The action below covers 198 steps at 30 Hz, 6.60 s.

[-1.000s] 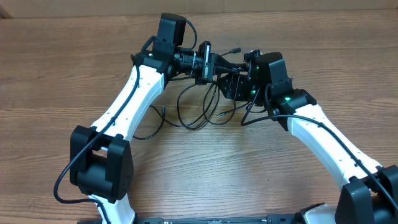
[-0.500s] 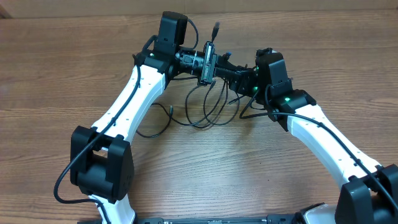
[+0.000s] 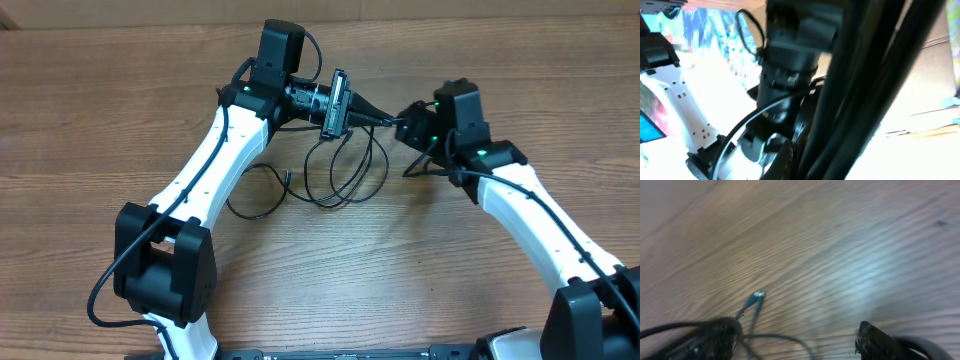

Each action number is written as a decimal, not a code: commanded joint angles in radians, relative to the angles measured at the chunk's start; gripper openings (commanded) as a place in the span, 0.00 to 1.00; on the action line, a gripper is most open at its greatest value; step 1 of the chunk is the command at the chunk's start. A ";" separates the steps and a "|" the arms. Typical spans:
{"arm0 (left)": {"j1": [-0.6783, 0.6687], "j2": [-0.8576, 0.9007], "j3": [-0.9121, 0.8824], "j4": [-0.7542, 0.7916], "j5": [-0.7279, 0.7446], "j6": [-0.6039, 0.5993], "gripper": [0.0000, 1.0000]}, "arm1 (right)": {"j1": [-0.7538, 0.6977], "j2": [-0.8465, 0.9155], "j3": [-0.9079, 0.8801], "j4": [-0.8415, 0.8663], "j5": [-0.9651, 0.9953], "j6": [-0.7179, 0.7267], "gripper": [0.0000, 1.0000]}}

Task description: Untangle cables

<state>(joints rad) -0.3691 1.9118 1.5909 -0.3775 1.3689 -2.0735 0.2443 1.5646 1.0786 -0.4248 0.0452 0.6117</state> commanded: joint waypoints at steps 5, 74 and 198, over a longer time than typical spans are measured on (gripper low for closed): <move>0.007 -0.016 -0.006 -0.006 0.052 -0.011 0.04 | -0.050 0.002 0.006 -0.019 0.045 0.019 0.77; -0.002 0.158 0.289 -0.703 -1.414 1.335 0.11 | -0.049 0.002 0.006 -0.111 -0.559 -0.355 0.90; 0.121 -0.101 0.289 -0.778 -1.664 1.554 1.00 | 0.203 0.259 0.016 0.417 -0.607 -0.374 0.04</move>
<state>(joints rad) -0.2588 1.7985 1.8782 -1.1557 -0.2779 -0.5388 0.4580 1.9289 1.0786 0.0044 -0.5365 0.2363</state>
